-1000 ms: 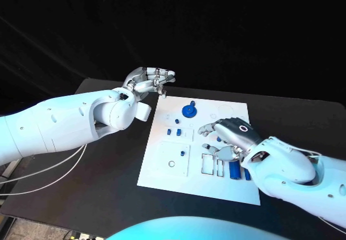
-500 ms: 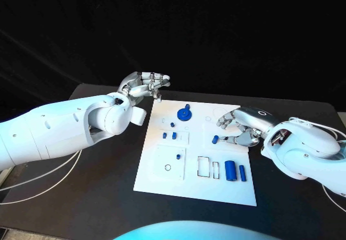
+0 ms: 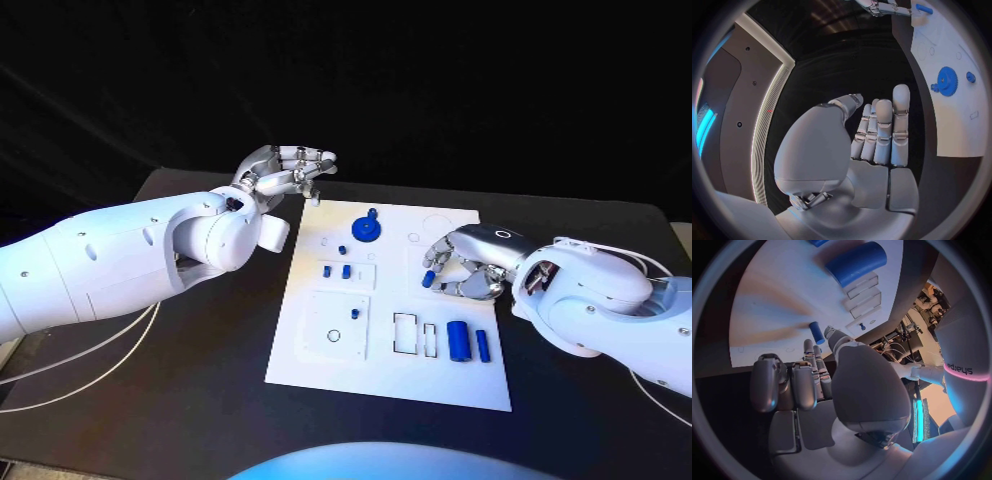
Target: Assemble the parts on the task board
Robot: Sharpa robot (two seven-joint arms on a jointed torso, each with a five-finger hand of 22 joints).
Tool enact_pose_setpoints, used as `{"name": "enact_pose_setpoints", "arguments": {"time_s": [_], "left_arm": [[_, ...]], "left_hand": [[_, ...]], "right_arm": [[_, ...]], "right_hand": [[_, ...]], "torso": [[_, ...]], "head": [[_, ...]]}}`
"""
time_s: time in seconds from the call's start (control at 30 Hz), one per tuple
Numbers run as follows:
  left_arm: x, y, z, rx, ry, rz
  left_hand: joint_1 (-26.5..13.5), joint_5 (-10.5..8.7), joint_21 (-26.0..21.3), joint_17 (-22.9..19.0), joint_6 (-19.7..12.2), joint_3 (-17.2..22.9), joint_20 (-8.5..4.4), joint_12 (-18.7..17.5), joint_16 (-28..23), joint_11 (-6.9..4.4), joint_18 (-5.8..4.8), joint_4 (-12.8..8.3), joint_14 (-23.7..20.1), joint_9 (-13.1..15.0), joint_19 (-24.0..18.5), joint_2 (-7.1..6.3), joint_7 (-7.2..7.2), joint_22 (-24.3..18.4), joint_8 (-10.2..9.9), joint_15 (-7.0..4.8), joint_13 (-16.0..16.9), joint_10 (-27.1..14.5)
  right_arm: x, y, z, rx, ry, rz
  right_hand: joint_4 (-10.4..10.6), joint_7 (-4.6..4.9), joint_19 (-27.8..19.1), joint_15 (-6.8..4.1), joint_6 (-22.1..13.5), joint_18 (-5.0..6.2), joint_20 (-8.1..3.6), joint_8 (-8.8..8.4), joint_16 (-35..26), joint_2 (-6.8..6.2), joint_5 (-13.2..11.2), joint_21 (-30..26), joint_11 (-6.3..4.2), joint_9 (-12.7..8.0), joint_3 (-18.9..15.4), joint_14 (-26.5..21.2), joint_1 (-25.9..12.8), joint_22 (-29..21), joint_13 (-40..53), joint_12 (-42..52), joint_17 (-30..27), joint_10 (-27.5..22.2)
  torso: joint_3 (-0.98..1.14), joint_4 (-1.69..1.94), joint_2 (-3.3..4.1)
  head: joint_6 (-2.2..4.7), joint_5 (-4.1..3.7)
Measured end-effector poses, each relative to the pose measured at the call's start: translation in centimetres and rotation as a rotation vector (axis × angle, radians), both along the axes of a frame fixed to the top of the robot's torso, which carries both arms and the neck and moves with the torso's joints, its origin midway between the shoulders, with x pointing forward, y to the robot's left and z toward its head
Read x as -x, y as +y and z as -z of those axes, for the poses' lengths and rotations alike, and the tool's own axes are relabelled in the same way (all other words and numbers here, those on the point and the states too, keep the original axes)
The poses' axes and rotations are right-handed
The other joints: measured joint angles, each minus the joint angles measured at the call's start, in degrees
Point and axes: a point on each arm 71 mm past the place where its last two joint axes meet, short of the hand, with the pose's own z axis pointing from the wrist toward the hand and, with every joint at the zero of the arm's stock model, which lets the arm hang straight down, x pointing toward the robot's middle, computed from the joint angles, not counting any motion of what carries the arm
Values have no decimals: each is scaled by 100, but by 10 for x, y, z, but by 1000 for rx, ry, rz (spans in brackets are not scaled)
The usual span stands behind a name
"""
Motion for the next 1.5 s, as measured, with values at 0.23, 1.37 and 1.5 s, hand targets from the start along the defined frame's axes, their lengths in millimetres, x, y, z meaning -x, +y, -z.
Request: {"name": "enact_pose_setpoints", "arguments": {"time_s": [0.23,1.37,1.5], "left_arm": [[0,0,0,0,0,0],[0,2,0,-1,5,2],[0,2,1,-1,5,1]], "left_hand": [[0,0,0,0,0,0,0,0,0,0,0,0,0,0,0,0,0,0,0,0,0,0],[-23,0,0,-18,0,0,0,28,0,-21,0,0,-21,0,0,24,0,10,0,-21,10,-20],[-23,0,0,-18,0,0,0,28,0,-21,0,0,-21,0,0,23,0,11,0,-21,10,-20]], "right_arm": [[-3,5,4,11,10,-5],[3,10,6,19,-85,-3],[8,11,-2,-22,-110,-5]], "right_hand": [[129,-13,0,-18,134,0,0,64,0,62,22,160,-21,-19,212,18,62,0,-51,13,-18,228],[-261,-163,0,-172,794,0,-163,531,151,177,-483,445,-140,66,1530,8,304,-3,-52,-76,173,1010],[-261,-169,0,-171,797,0,-163,533,151,157,-549,445,-217,66,1532,8,116,-3,-12,-146,173,1114]], "torso": [[1,10,-1],[4,1,-16],[4,-4,-21]], "head": [[-23,7],[-114,0],[-114,-5]]}}
